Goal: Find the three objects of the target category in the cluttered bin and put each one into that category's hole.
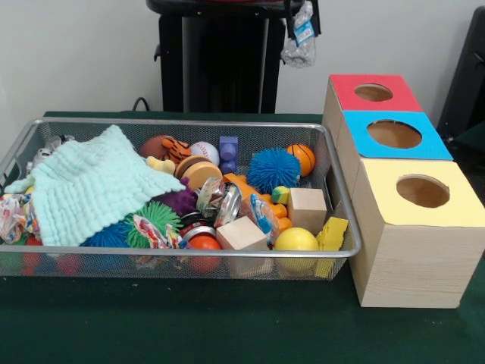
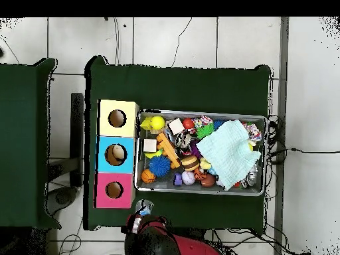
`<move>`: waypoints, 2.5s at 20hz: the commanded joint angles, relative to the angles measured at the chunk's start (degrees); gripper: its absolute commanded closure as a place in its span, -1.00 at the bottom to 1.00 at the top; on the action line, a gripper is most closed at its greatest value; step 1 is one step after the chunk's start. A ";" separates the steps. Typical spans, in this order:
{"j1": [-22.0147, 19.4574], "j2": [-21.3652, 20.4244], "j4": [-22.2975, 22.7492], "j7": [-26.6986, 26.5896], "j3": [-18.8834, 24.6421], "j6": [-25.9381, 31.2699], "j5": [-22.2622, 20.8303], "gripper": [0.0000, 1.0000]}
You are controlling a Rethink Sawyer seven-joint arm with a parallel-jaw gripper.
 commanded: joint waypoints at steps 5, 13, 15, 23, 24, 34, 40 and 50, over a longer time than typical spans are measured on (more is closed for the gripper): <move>7.06 -2.16 -2.48 15.64 1.65 2.58 8.48 1.00; 12.89 -1.39 -7.04 14.90 -4.21 6.35 9.67 1.00; 15.04 -2.09 -9.22 15.96 -6.62 9.28 9.09 1.00; 17.76 -3.52 -13.34 17.24 -9.94 15.12 9.36 1.00; 17.81 -3.91 -13.67 17.36 -10.08 15.98 9.55 1.00; 20.84 -3.53 -17.76 19.74 -13.06 19.43 7.72 1.00; 24.24 0.91 -22.71 22.43 -16.35 17.88 5.73 1.00; 25.46 7.72 -23.15 21.46 -16.14 6.89 9.83 1.00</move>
